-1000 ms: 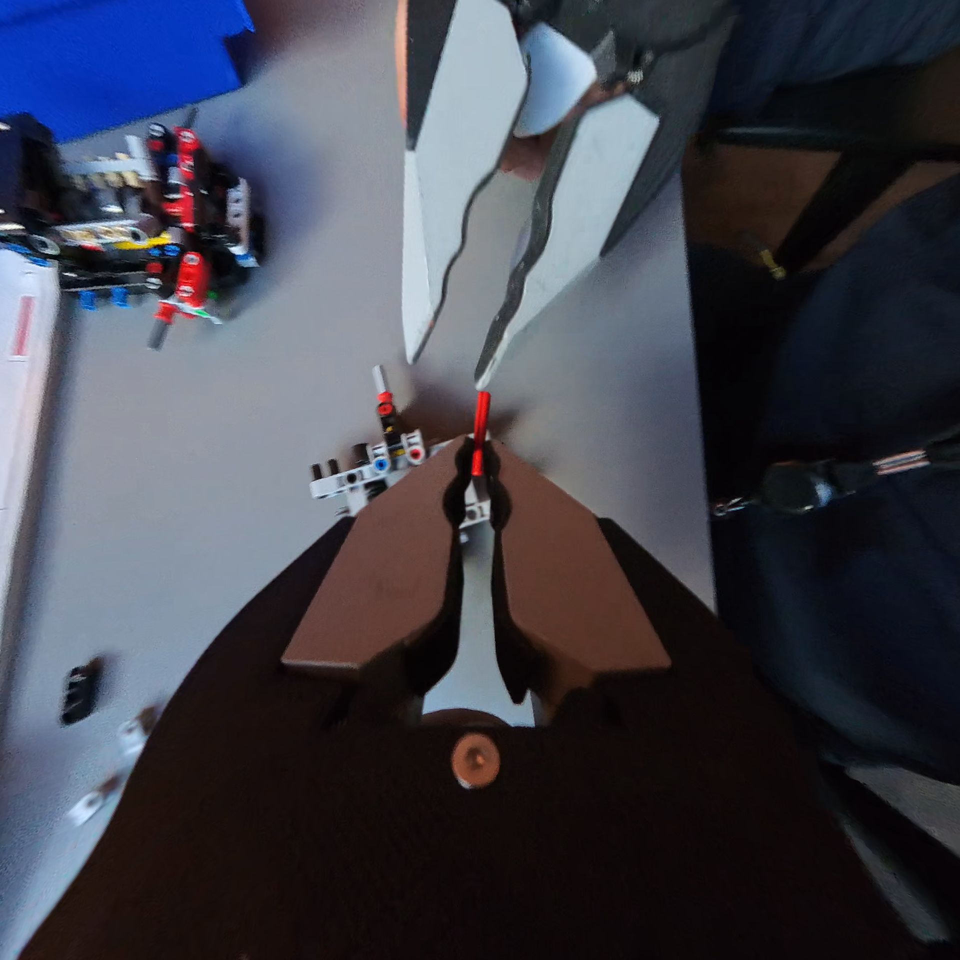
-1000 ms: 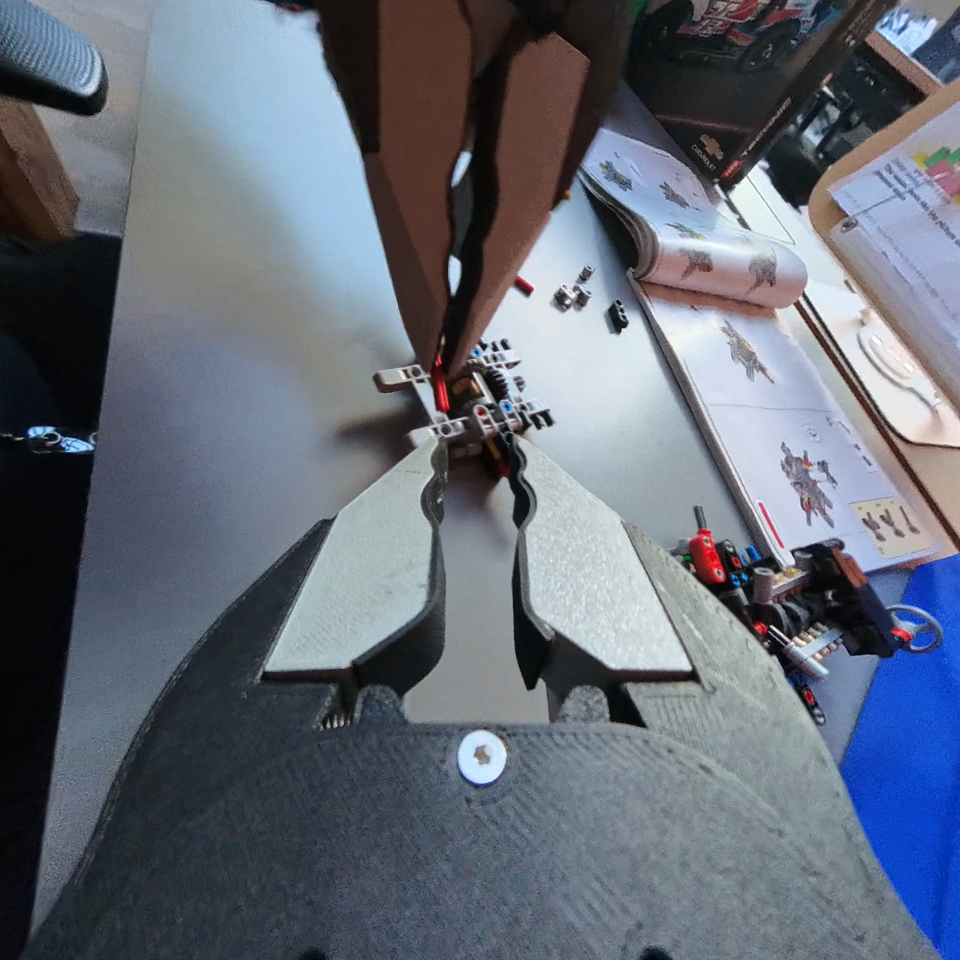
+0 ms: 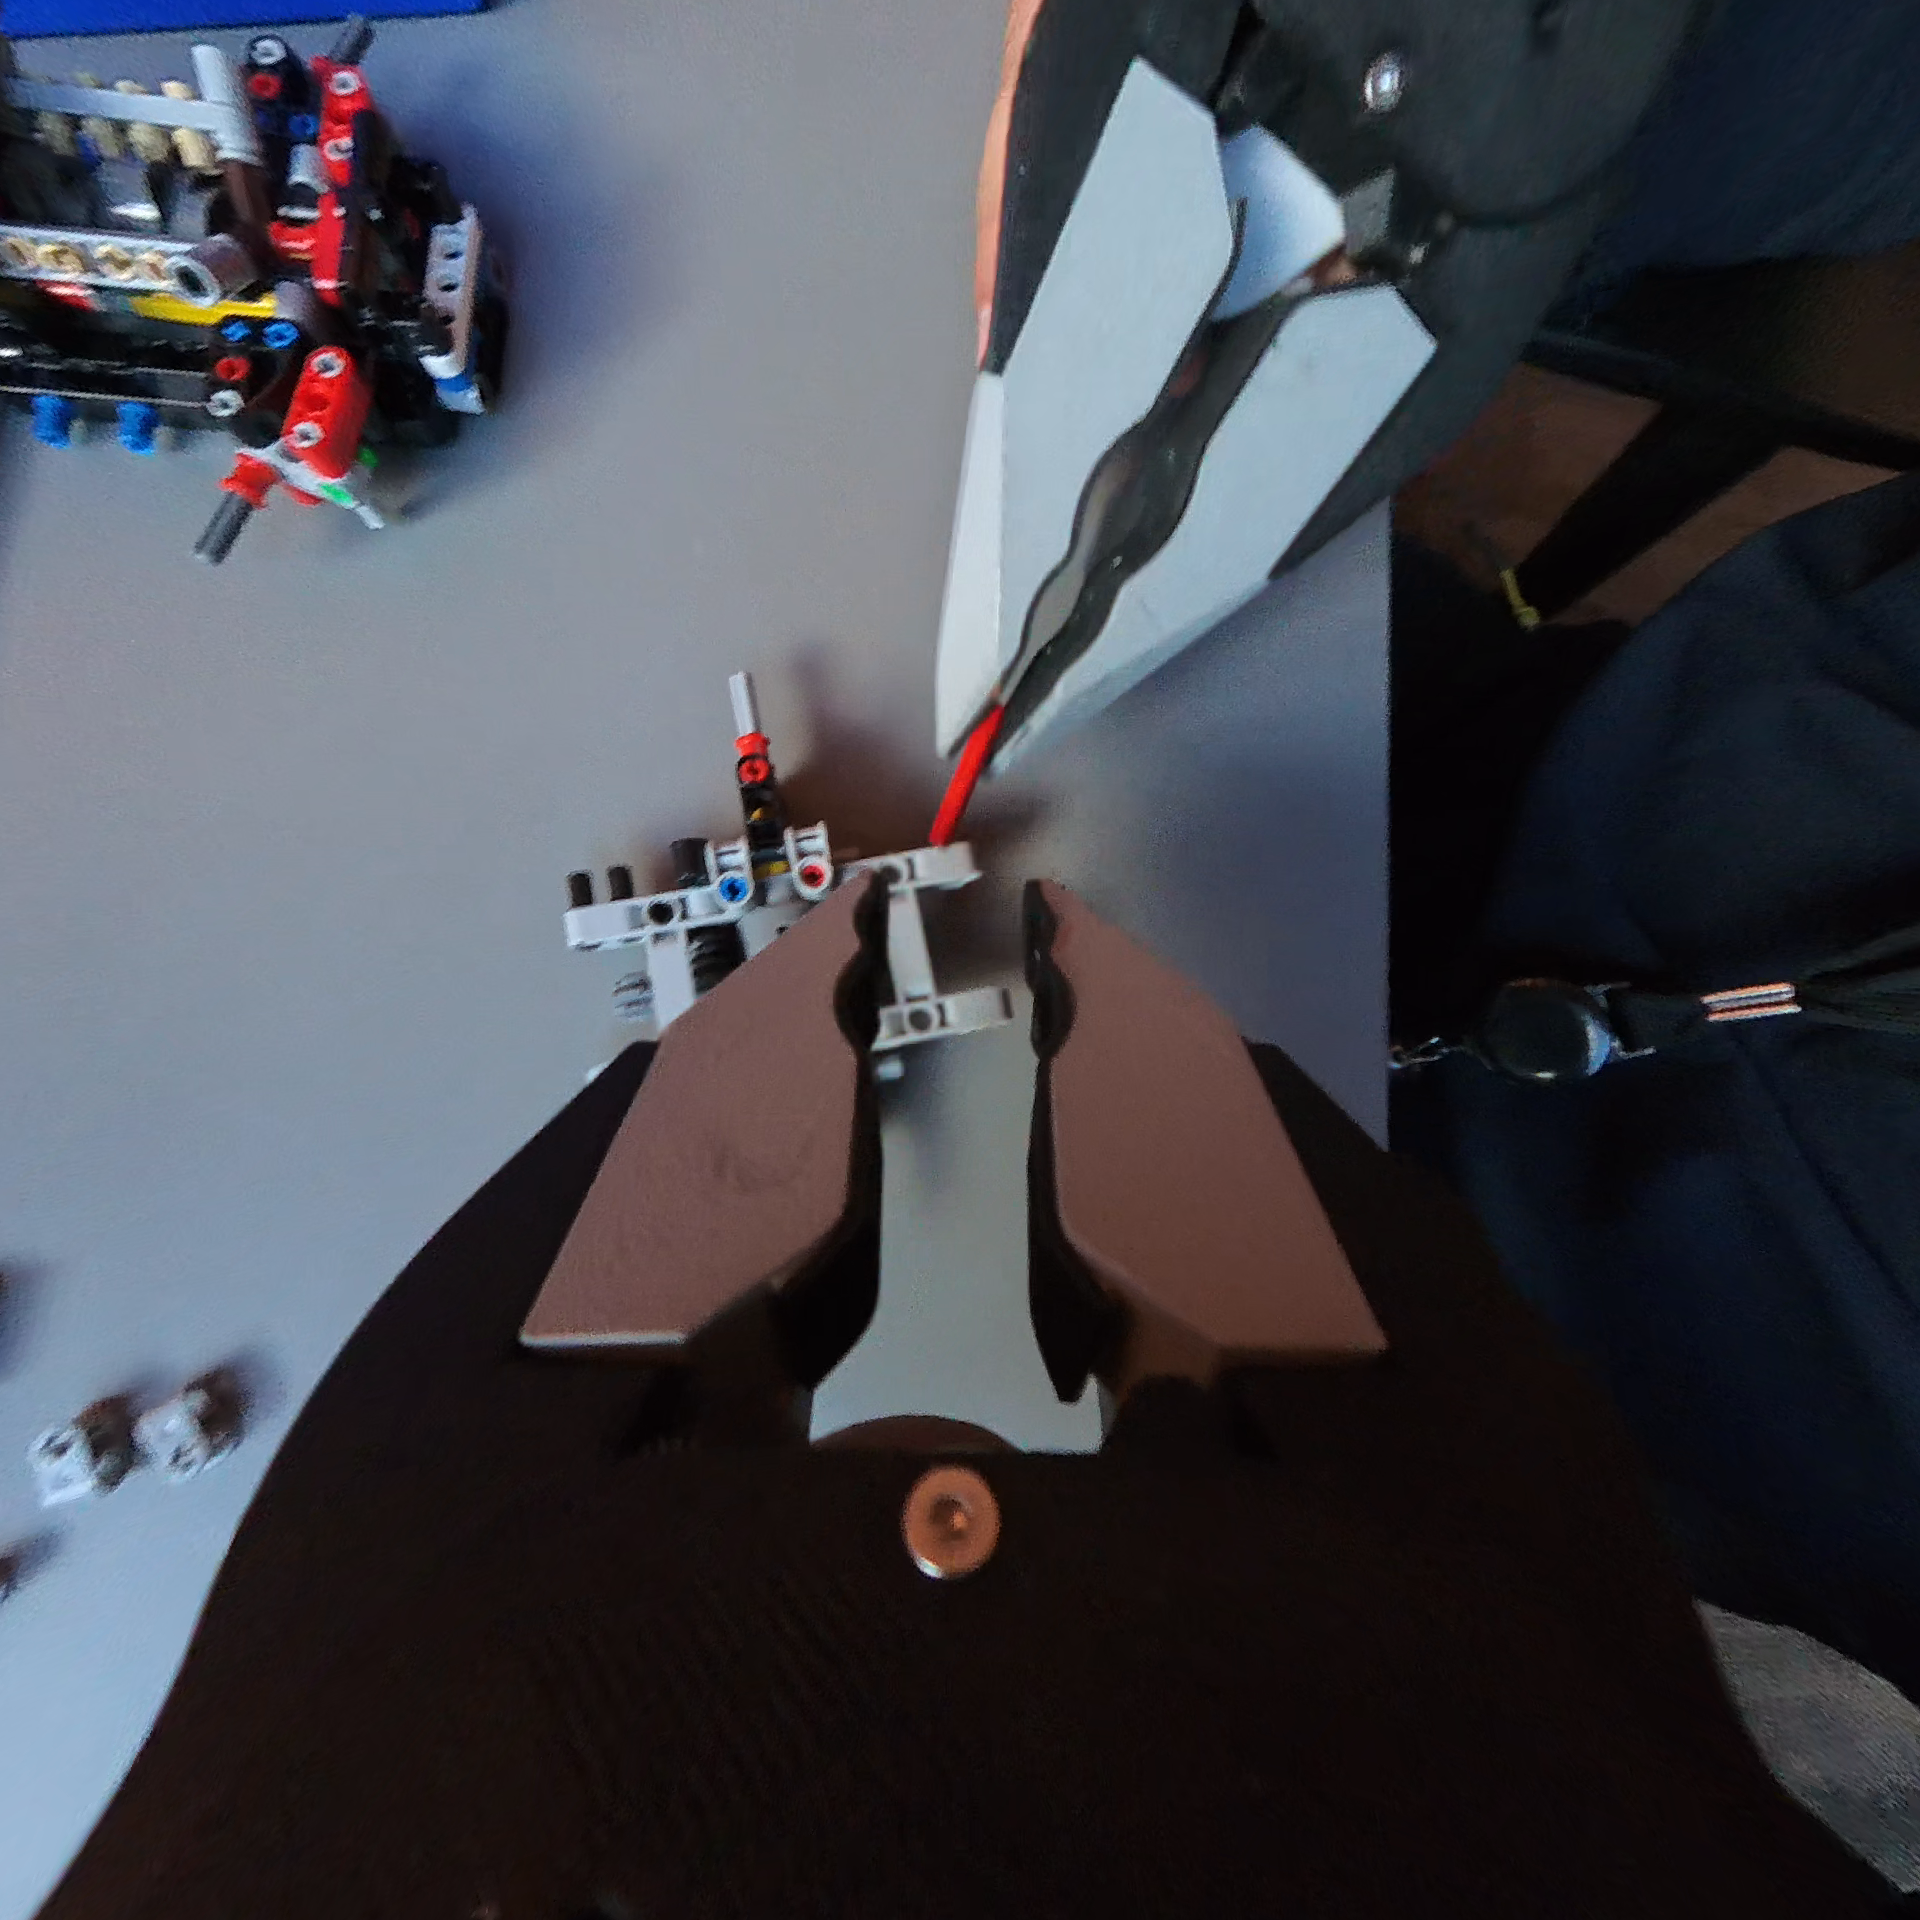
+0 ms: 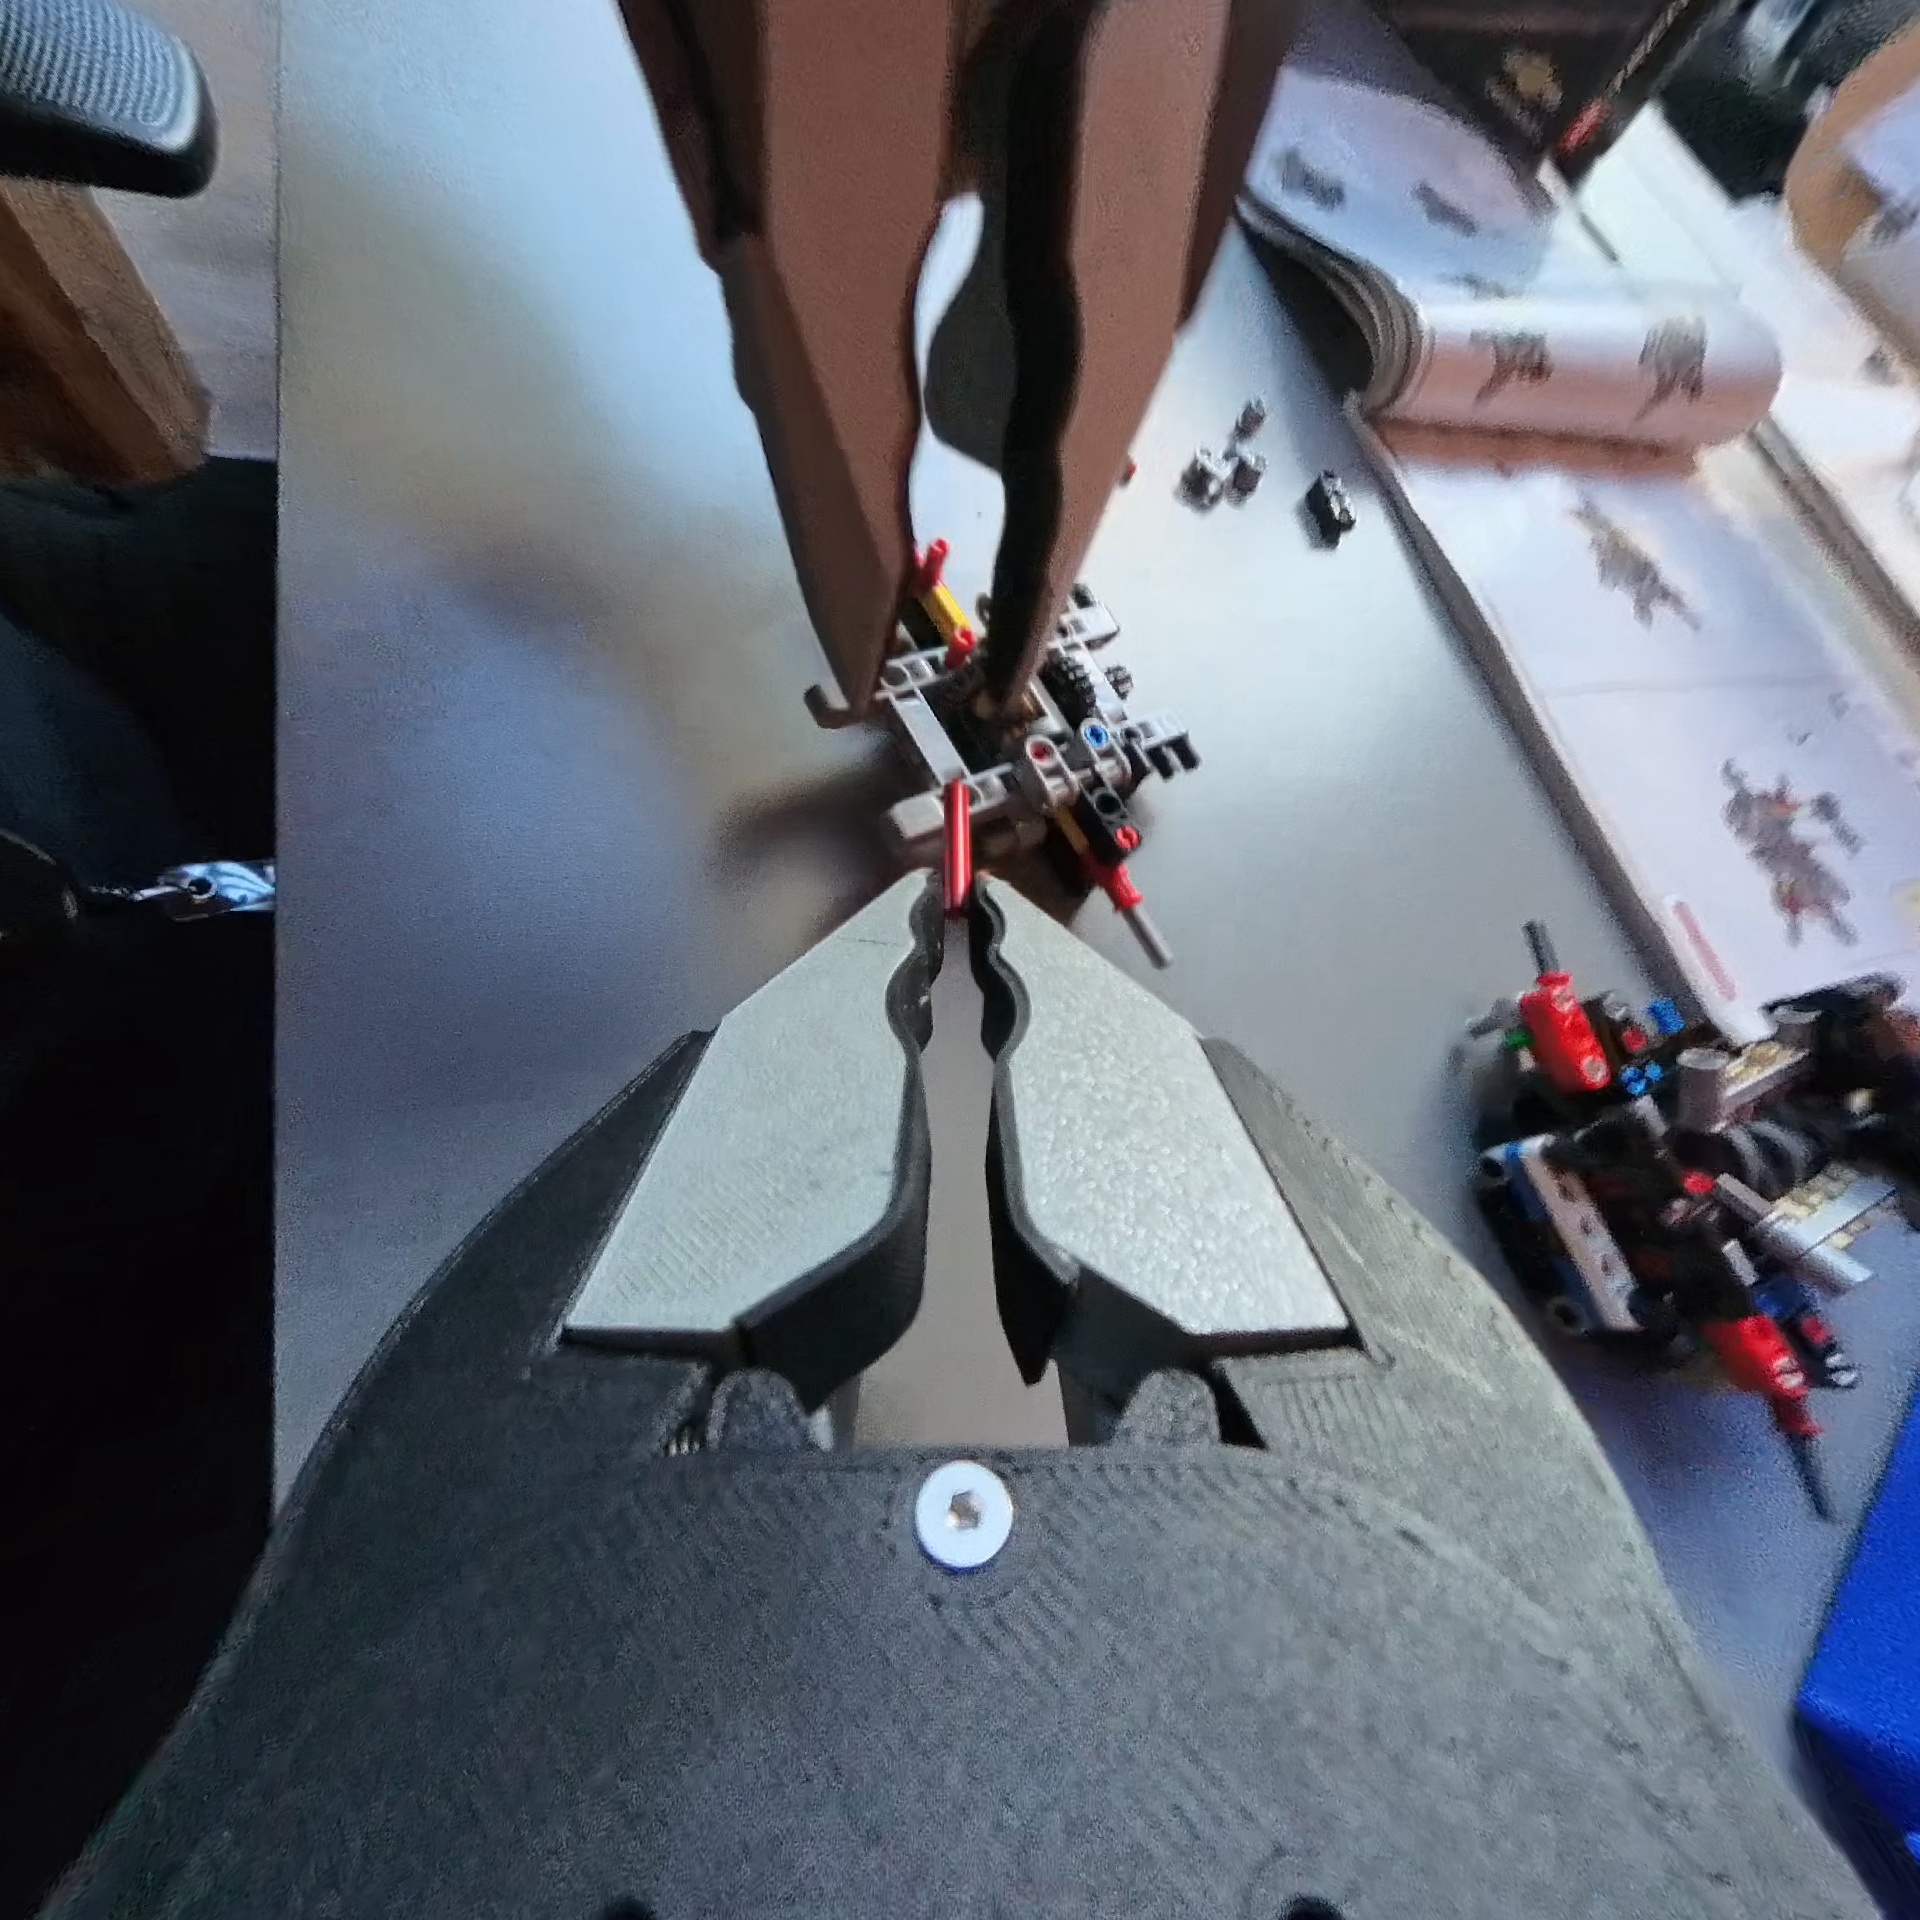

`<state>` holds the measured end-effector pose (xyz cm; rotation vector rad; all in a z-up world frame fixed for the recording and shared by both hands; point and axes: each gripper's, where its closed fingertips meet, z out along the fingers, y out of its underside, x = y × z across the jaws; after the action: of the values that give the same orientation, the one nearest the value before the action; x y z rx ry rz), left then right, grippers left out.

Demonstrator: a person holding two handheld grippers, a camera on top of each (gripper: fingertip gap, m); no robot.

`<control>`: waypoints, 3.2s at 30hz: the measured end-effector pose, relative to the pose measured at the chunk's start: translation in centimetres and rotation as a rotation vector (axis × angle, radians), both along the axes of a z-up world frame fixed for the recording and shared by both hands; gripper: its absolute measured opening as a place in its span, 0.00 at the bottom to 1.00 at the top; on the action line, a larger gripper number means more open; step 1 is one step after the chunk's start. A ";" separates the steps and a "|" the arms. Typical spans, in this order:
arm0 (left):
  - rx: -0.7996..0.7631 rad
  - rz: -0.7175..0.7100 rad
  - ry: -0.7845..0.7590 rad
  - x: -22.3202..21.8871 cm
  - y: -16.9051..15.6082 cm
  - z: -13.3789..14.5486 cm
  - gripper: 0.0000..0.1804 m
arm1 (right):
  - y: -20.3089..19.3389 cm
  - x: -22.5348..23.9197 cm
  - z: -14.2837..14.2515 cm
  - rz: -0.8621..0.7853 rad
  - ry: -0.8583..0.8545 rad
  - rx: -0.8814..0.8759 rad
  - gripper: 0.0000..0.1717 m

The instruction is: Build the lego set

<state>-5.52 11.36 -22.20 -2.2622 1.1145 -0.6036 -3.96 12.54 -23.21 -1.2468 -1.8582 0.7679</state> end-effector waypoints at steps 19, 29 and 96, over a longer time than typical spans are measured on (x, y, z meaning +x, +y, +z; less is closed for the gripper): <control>0.076 0.027 0.129 -2.7 2.8 -0.9 0.19 | 1.5 1.1 -0.3 -0.078 -0.101 -0.436 0.01; 0.048 -0.079 0.253 -2.5 3.2 -2.2 0.20 | 1.7 1.7 -0.5 -0.080 -0.137 -0.557 0.01; 0.142 -0.043 0.046 3.6 3.2 1.0 0.06 | 1.9 2.3 1.9 0.014 0.059 -0.332 0.01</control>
<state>-1.96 14.54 -21.20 -2.1459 1.1925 -0.4753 -1.61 14.47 -21.28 -1.3980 -1.7402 1.1432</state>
